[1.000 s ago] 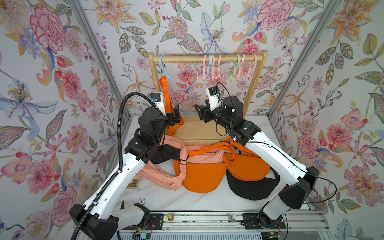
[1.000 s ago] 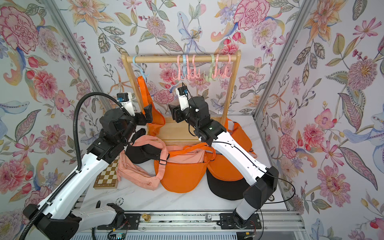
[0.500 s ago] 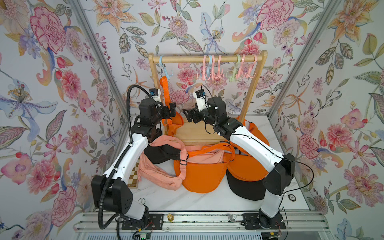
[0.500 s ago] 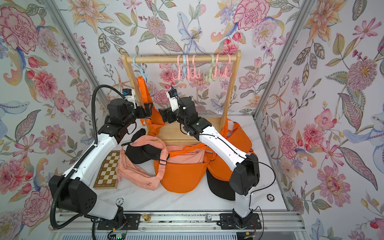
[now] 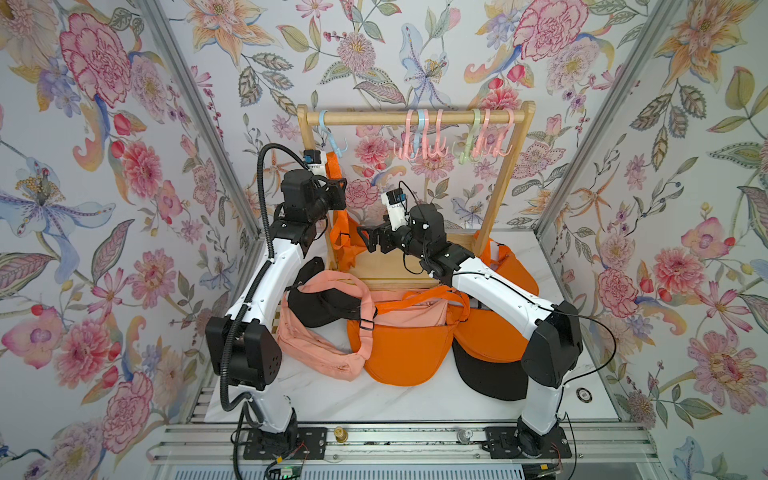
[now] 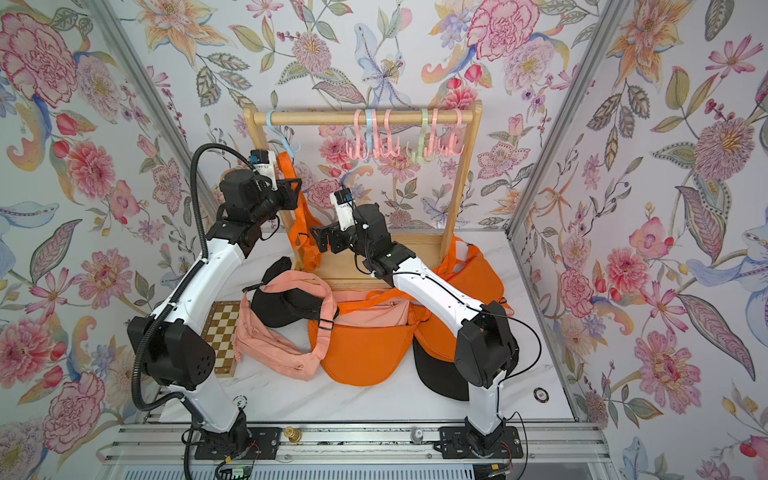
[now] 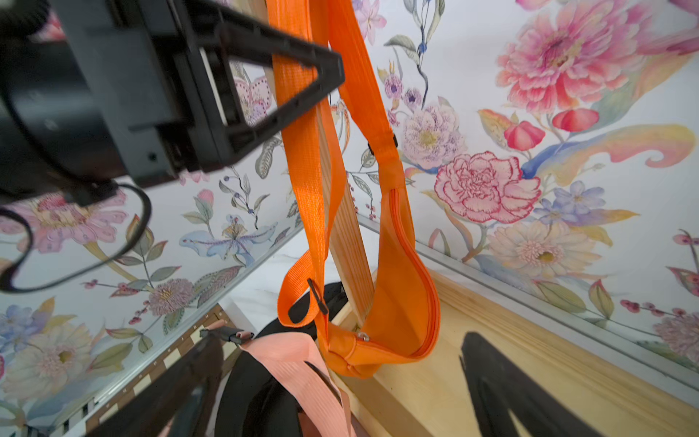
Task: Take the bag off the hook
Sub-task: Pick up the bag from the hook.
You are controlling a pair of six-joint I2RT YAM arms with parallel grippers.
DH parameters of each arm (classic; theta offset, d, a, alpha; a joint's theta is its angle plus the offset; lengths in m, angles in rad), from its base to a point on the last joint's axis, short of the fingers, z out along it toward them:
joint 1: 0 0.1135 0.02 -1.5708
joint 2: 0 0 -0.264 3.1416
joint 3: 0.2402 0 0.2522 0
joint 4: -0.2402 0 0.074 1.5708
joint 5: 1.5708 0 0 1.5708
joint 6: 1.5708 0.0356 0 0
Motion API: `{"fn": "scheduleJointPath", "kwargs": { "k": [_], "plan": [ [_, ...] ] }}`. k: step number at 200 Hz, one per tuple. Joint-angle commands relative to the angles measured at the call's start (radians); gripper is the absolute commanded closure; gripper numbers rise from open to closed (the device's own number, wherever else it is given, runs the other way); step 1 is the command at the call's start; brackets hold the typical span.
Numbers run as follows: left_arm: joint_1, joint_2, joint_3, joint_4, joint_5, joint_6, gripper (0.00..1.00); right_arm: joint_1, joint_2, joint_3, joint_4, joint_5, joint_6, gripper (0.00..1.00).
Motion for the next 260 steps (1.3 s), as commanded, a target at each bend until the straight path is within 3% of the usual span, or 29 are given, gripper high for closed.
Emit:
{"fn": "scheduleJointPath", "kwargs": {
  "k": [1, 68, 91, 98, 105, 109, 126, 139, 149, 170, 210, 230, 260],
  "plan": [
    [-0.024, -0.065, -0.029, 0.05, 0.057, -0.039, 0.86, 0.021, 0.005, 0.006, 0.064, 0.013, -0.001, 0.0],
    [-0.116, -0.138, -0.115, 0.09, 0.06, -0.12, 0.9, 0.027, 0.197, 0.307, 0.038, 0.124, -0.021, 0.0],
    [-0.131, -0.132, -0.11, 0.091, 0.059, -0.133, 0.87, 0.019, 0.24, 0.39, 0.036, 0.193, -0.033, 0.09],
    [-0.134, -0.129, -0.107, 0.09, 0.058, -0.133, 0.84, 0.014, 0.242, 0.399, 0.036, 0.197, -0.031, 0.23],
    [-0.133, -0.126, -0.104, 0.087, 0.055, -0.132, 0.79, 0.006, 0.238, 0.405, 0.038, 0.191, -0.024, 0.5],
    [-0.133, -0.126, -0.103, 0.085, 0.05, -0.132, 0.71, 0.002, 0.233, 0.404, 0.04, 0.184, -0.02, 0.61],
    [-0.132, -0.141, -0.111, 0.082, 0.02, -0.121, 0.29, -0.01, 0.202, 0.386, 0.04, 0.162, -0.021, 0.83],
    [-0.13, -0.16, -0.123, 0.083, 0.002, -0.104, 0.1, -0.016, 0.176, 0.368, 0.032, 0.167, -0.029, 1.0],
    [-0.128, -0.182, -0.139, 0.08, -0.018, -0.093, 0.01, -0.025, 0.157, 0.355, 0.022, 0.167, -0.028, 1.0],
    [-0.121, -0.265, -0.206, 0.071, -0.078, -0.064, 0.0, -0.052, 0.127, 0.354, -0.012, 0.139, -0.012, 1.0],
    [-0.107, -0.427, -0.426, 0.089, -0.333, 0.008, 0.0, -0.112, 0.114, 0.412, -0.097, 0.069, 0.009, 1.0],
    [-0.093, -0.384, -0.427, 0.091, -0.354, 0.04, 0.0, -0.122, 0.108, 0.429, -0.122, 0.036, 0.014, 1.0],
    [-0.092, -0.211, -0.285, 0.061, -0.269, 0.096, 0.0, -0.123, 0.098, 0.431, -0.139, 0.008, 0.025, 1.0]
  ]
}}
